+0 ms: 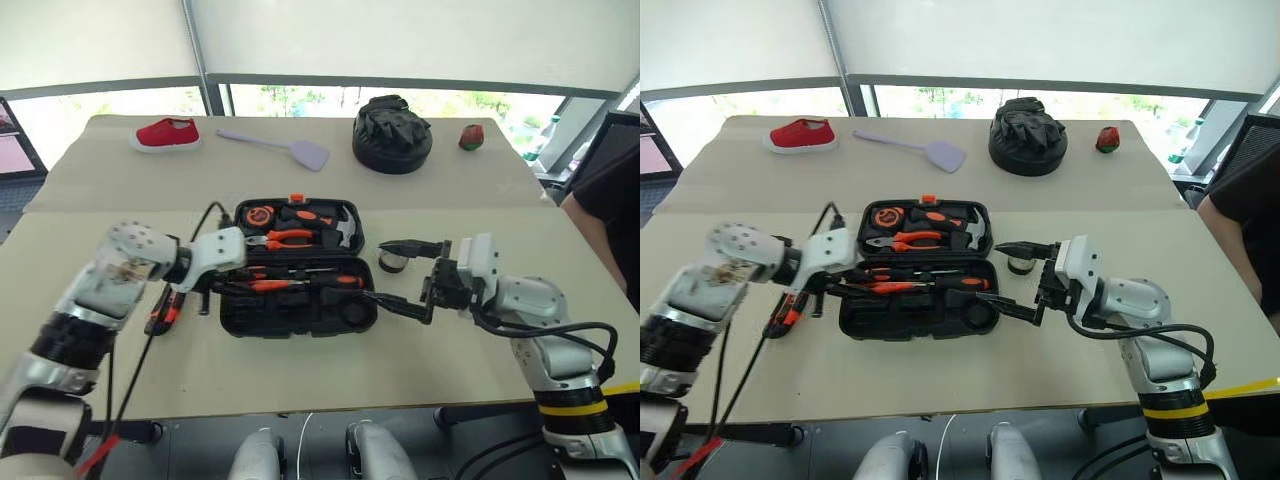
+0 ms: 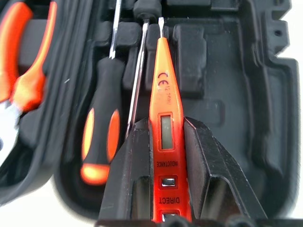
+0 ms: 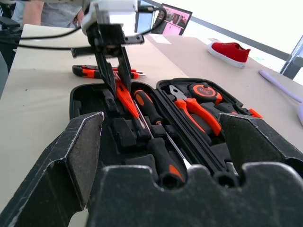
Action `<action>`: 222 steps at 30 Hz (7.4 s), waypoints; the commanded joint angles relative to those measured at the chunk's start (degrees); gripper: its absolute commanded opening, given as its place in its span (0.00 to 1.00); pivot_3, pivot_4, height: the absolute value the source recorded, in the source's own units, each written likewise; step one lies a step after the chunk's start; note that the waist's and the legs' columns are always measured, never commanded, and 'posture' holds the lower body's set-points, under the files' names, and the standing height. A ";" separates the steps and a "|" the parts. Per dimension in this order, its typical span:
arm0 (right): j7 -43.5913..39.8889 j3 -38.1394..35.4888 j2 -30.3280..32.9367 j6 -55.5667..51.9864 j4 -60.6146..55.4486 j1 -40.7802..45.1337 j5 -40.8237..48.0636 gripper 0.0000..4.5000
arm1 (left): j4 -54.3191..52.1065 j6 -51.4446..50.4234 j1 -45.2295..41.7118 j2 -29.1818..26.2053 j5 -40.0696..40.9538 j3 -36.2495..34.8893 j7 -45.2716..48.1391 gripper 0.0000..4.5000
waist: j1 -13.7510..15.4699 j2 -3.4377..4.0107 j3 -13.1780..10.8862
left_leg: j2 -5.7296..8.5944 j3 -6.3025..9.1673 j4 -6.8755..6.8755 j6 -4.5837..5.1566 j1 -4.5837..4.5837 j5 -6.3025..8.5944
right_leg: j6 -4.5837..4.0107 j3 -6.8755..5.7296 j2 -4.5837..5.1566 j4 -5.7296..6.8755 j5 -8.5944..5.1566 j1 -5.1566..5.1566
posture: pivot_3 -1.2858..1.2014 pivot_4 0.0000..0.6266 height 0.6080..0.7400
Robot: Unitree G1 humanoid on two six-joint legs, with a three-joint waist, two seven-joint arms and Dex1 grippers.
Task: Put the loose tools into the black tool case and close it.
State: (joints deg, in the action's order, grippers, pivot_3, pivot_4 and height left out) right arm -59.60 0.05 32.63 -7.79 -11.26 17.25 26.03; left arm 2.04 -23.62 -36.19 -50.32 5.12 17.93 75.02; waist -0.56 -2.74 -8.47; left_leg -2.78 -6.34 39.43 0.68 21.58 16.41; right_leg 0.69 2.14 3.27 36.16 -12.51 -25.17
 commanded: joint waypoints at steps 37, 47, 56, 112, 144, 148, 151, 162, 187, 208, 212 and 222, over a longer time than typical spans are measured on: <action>2.87 0.57 -1.76 -0.38 -2.13 1.43 0.66 1.00 | -5.30 -8.14 -7.01 2.57 -1.44 0.02 6.84 0.82 | 0.02 0.02 0.00 | -0.03 0.09 0.48 0.18 0.25 0.10 | 0.08 -0.02 0.00 0.10 0.03 -0.03 | 0.52 0.24 1.00; 3.18 0.83 -2.56 -0.22 -1.97 0.62 0.69 1.00 | -2.58 -3.86 -3.93 6.97 3.92 -9.36 -2.21 0.70 | 0.00 0.02 0.00 | -0.02 0.12 0.48 0.18 0.26 0.10 | 0.09 -0.01 0.00 0.09 0.04 -0.03 | 0.52 0.24 1.00; 4.07 0.41 -3.17 0.13 -2.07 0.07 0.50 1.00 | 3.08 -1.63 7.66 13.55 9.89 -14.76 -6.32 0.05 | -0.25 0.03 0.00 | -0.02 0.14 0.55 0.20 0.29 0.11 | 0.14 -0.02 0.03 0.06 0.07 -0.02 | 0.52 0.24 1.00; -7.93 -1.83 -2.77 15.67 8.97 -5.76 1.25 1.00 | -10.47 8.73 69.09 18.57 28.20 -73.13 -26.25 0.99 | 0.60 0.48 0.32 | -0.13 -0.07 0.29 0.46 -0.45 0.33 | -0.20 0.00 0.23 -0.17 -0.22 0.46 | 0.52 0.24 1.00; -3.09 1.05 -9.57 9.09 2.59 0.30 4.62 1.00 | -18.99 -32.73 33.83 15.52 21.49 -34.94 -62.32 0.50 | -0.25 0.50 0.32 | -0.05 0.09 0.19 0.34 -0.51 0.36 | 0.08 0.11 0.18 -0.04 0.03 0.45 | 0.52 0.24 1.00; -2.80 1.13 -9.53 9.06 2.51 0.10 4.46 1.00 | -17.01 -28.01 32.91 15.48 20.02 -35.66 -61.06 0.37 | -0.18 0.50 0.31 | -0.05 0.11 0.19 0.34 -0.51 0.36 | 0.08 0.12 0.18 -0.04 0.03 0.45 | 0.52 0.24 1.00; -2.81 0.87 -9.10 9.05 2.69 0.27 4.21 1.00 | -17.15 -18.48 31.30 14.75 22.45 -37.08 -52.33 0.37 | -0.16 0.52 0.30 | -0.05 0.09 0.19 0.32 -0.52 0.35 | 0.07 0.10 0.17 0.01 0.03 0.45 | 0.52 0.24 1.00; -5.74 -1.82 -2.32 13.04 8.15 -1.57 0.65 1.00 | -20.00 1.44 18.04 -4.54 22.29 -17.54 -3.94 0.37 | 0.68 0.45 0.12 | 0.05 -0.22 0.22 0.21 -0.10 0.28 | 0.07 0.07 0.21 -0.20 0.03 0.16 | 0.52 0.24 1.00; -3.83 -5.65 2.39 8.78 1.11 -8.45 2.22 1.00 | -13.16 -3.08 3.67 -0.23 0.71 3.59 -0.13 0.37 | 0.30 0.43 0.09 | 0.02 -0.07 0.44 0.33 0.06 0.32 | 0.21 0.22 -0.01 -0.10 0.04 0.10 | 0.52 0.24 1.00; -3.65 -3.63 1.10 8.35 1.52 -7.72 2.16 1.00 | -10.77 -3.87 1.61 6.18 -0.38 3.33 -3.70 0.37 | 1.24 0.43 0.09 | 0.04 -0.04 0.61 0.35 0.12 0.32 | 0.24 0.22 0.00 -0.06 0.07 0.13 | 0.52 0.24 1.00; -3.52 -3.56 0.92 8.26 1.41 -7.89 2.10 1.00 | -10.40 -4.58 1.64 6.48 -0.77 4.19 -3.25 0.37 | 1.20 0.43 0.09 | 0.04 -0.04 0.61 0.35 0.12 0.32 | 0.24 0.22 0.00 -0.06 0.07 0.13 | 0.52 0.24 1.00; -2.93 -3.65 0.60 8.59 2.05 -7.90 1.84 1.00 | -11.79 -7.22 2.68 7.52 3.49 1.90 -1.80 0.87 | 1.15 0.43 0.09 | 0.04 -0.04 0.61 0.36 0.09 0.33 | 0.24 0.23 0.00 -0.04 0.07 0.14 | 0.52 0.24 1.00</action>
State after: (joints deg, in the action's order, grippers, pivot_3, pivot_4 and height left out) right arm -62.98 -2.89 33.42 0.80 -8.38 8.80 27.22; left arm -8.15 -31.52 -33.65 -43.80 6.59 20.77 72.61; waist 0.59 -2.31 -8.38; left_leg -2.74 -6.38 40.04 1.04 21.68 16.74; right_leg 0.94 2.37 3.28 36.11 -12.45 -25.03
